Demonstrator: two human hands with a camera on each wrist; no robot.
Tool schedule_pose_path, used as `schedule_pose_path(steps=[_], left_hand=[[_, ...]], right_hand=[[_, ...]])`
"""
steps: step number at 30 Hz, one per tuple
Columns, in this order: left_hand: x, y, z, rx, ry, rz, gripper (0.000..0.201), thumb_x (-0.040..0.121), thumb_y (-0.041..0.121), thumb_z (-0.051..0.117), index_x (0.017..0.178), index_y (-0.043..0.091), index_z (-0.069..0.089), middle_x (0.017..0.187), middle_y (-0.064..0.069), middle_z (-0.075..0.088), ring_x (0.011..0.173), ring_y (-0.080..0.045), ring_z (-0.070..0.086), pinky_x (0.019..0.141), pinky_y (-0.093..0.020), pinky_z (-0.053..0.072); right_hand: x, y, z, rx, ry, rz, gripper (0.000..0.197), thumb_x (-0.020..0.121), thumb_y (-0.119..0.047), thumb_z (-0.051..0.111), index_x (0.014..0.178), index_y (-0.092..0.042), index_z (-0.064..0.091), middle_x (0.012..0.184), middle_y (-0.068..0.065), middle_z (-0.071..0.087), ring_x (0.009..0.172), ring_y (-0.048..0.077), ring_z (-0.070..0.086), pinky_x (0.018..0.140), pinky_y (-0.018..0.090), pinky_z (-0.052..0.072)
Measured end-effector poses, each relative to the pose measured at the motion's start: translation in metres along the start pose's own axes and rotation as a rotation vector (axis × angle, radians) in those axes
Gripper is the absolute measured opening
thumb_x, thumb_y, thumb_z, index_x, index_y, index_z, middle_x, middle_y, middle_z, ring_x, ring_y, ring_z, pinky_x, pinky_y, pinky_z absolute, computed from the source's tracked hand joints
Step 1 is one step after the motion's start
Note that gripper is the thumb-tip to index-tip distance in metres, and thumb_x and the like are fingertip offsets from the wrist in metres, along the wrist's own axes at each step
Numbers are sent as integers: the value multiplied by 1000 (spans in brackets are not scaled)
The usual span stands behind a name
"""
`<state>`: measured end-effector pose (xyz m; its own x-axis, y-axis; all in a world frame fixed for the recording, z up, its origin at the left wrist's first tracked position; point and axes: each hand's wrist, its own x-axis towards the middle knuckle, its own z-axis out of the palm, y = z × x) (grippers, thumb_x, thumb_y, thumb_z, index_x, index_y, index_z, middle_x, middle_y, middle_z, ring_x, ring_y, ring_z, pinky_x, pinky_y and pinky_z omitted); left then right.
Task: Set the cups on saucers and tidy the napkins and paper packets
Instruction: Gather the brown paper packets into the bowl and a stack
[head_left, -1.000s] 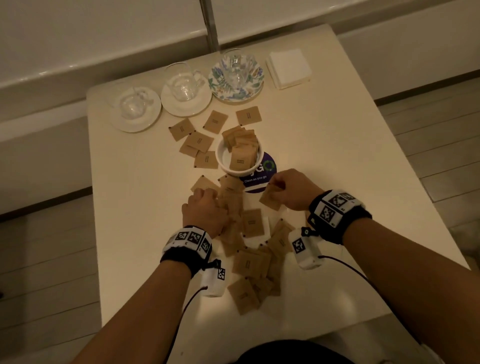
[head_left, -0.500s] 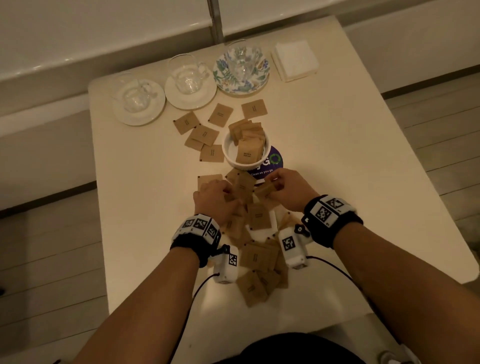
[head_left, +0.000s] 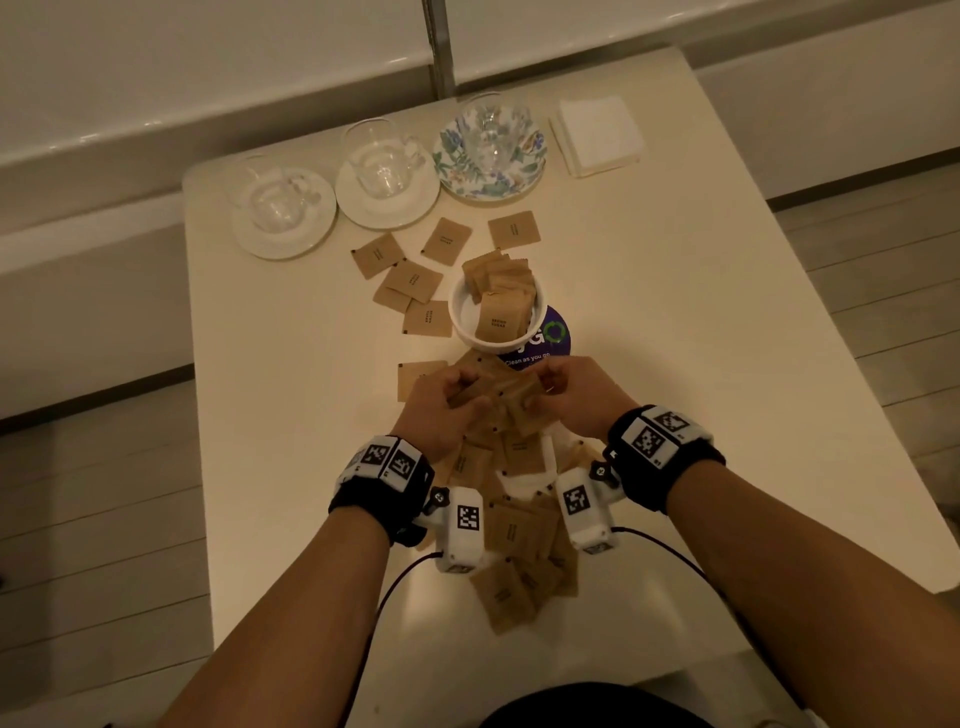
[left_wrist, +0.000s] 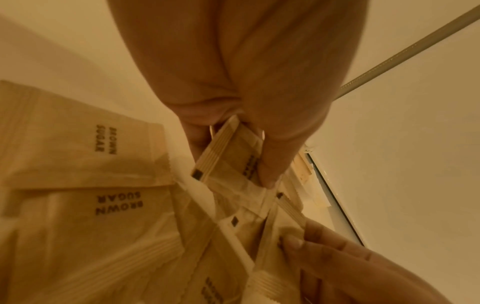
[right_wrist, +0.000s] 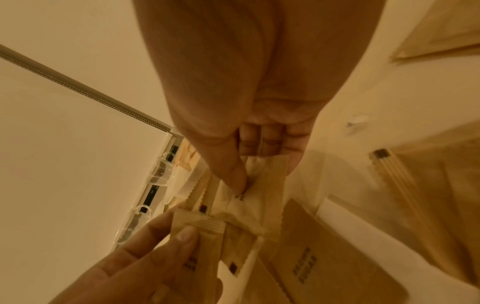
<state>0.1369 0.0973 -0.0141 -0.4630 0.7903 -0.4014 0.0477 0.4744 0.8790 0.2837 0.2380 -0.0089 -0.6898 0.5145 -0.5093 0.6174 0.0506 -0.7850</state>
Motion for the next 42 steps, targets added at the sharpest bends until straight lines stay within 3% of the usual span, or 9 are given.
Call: schedule_pose_path(steps=[4,10,14,18,23,28,34,39,42], left_hand=[[0,-9,-1,-64,16,-64,31,87,2,65,101,29,62,95,2,74,88,-9,70,72,-24,57],[2,-17,-6,-120,239,-110,17,91,5,62,91,21,60,93,-3,70,81,-14,67,62,-23,56],[5,-9,-4,-293,210,-212,10,96,8,56,98,17,53,106,-16,62,78,-26,68,59,-47,60],[3,-3,-1,-406,171,-244,9,96,8,57,100,13,50,104,-15,61,77,-28,69,51,-40,58],[-2,-6,2,-442,172,-255,22,90,3,65,108,6,51,99,-13,64,73,-19,71,61,-40,60],[4,2,11,-425,198,-311,24,94,9,57,117,6,51,109,-16,67,89,-25,68,66,-34,57],[4,19,23,-491,162,-316,24,101,9,40,118,9,57,118,-21,65,107,-36,64,91,-50,55],[-6,24,26,-761,1,-362,49,103,48,32,115,17,68,111,-14,72,90,-27,71,72,-36,58],[-7,23,25,-669,-38,-321,35,104,39,38,108,22,68,101,-5,75,86,-21,70,68,-31,55]], right_hand=[[1,4,-1,34,24,31,17,85,-8,71,100,-15,65,102,6,69,98,24,66,90,37,55],[4,6,-9,82,35,54,19,89,-6,66,108,-10,68,109,9,69,104,26,63,98,44,51],[5,-3,-8,86,-27,38,15,90,-11,65,101,-21,67,104,4,70,99,24,65,91,39,54],[3,-12,-6,75,-57,12,16,91,-9,64,102,-20,65,97,1,71,91,20,68,79,31,58],[1,-15,-7,32,-7,14,14,88,-8,66,94,-20,64,87,-1,68,76,14,66,61,21,55],[-2,-20,-2,-101,131,-67,14,89,-10,62,99,-3,68,92,12,70,80,29,67,76,48,57],[-9,-35,12,-50,52,-187,14,90,-14,63,101,-10,71,93,3,72,87,16,67,82,36,56],[-9,-33,12,208,-52,-46,22,97,-5,52,115,-6,65,104,9,72,93,23,70,79,36,60],[-8,-33,4,214,-17,-12,19,95,-5,50,113,-7,56,97,12,70,81,22,69,65,31,58]])
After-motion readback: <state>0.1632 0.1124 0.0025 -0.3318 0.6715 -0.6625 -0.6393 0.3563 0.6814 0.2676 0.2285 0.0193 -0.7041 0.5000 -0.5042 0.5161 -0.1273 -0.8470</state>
